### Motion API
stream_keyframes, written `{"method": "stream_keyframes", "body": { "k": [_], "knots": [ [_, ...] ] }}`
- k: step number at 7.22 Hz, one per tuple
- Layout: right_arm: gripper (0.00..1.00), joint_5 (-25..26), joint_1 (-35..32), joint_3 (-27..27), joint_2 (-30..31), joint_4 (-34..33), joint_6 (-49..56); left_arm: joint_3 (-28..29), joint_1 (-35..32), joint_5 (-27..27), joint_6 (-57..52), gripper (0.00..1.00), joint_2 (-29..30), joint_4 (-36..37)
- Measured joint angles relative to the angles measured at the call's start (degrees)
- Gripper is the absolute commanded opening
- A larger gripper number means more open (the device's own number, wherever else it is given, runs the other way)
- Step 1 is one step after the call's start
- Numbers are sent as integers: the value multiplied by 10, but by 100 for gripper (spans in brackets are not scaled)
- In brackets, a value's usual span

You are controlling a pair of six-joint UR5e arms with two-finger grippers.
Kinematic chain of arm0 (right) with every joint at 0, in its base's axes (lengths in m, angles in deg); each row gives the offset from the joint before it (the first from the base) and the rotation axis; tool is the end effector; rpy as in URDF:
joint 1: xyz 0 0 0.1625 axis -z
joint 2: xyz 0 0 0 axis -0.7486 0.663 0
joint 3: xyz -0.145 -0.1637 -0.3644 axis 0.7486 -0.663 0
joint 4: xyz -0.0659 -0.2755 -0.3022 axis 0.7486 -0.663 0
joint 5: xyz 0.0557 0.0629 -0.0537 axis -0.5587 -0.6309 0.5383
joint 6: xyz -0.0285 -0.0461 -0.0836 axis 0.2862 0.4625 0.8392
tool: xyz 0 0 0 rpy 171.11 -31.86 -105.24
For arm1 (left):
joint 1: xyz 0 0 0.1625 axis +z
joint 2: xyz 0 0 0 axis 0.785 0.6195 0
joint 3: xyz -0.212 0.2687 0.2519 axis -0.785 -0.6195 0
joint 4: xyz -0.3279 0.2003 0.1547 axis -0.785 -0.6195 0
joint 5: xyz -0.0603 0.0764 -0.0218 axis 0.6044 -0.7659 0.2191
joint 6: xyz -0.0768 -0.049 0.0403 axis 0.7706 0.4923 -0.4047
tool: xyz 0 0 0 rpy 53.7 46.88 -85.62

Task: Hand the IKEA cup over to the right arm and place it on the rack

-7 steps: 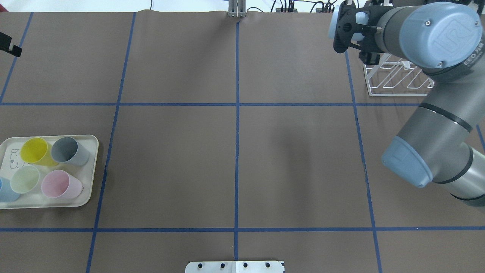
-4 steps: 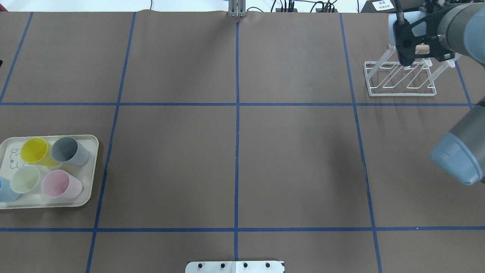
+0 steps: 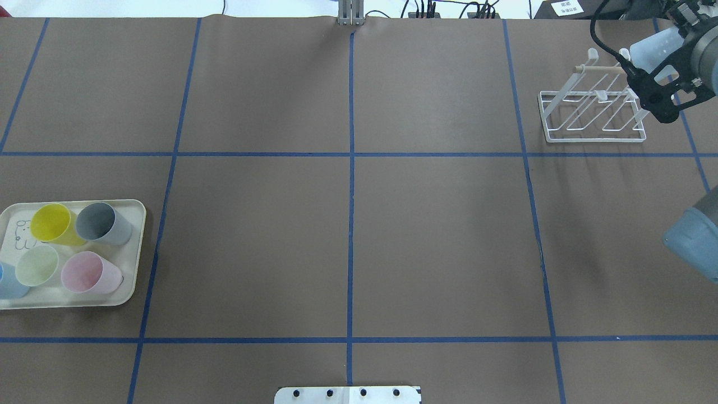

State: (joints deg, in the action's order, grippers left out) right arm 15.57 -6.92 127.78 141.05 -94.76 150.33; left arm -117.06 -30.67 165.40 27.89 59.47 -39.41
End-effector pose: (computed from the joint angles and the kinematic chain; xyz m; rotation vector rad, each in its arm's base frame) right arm -0.1495 -0.5138 0.3553 0.5569 0.6920 -1.8062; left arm 0.0145 -0.5314 0.4709 0.2832 0.9122 0.2272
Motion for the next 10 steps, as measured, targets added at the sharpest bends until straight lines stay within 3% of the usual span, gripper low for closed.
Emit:
{"method": "stream_keyframes", "body": {
  "k": [4, 10],
  "knots": [
    [13, 43, 2, -60, 3, 5, 73, 1, -2, 27, 1, 100, -5, 1],
    [26, 93, 47, -107, -4, 5, 77, 7, -1, 34, 6, 100, -6, 2]
  ]
}}
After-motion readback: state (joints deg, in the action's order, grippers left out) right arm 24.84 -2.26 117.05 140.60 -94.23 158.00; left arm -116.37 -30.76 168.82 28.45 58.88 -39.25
